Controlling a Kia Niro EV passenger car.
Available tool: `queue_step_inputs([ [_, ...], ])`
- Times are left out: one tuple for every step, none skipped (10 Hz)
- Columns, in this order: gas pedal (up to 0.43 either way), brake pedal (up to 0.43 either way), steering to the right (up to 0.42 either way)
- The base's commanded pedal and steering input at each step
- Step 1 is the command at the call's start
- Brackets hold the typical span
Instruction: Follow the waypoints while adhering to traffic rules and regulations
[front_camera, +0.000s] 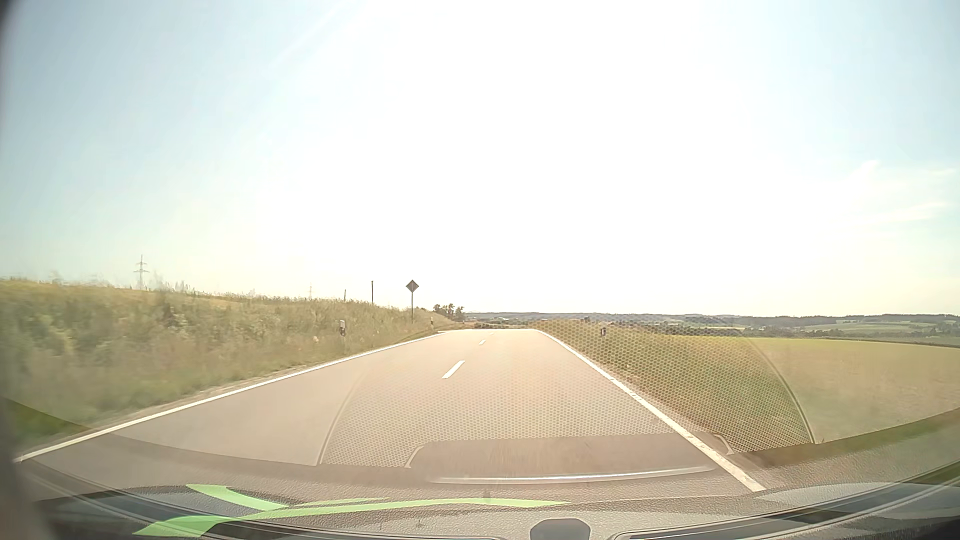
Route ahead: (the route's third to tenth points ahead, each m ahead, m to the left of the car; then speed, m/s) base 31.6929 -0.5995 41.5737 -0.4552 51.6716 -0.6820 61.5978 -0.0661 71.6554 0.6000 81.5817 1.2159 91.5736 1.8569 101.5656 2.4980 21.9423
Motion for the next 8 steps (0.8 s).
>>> queue_step_inputs([
  [0.118, 0.000, -0.001],
  [0.118, 0.000, -0.001],
  [0.110, 0.000, -0.001],
  [0.110, 0.000, -0.001],
  [0.110, 0.000, -0.001],
  [0.110, 0.000, 0.000],
  [0.118, 0.000, 0.003],
  [0.138, 0.000, 0.003],
])
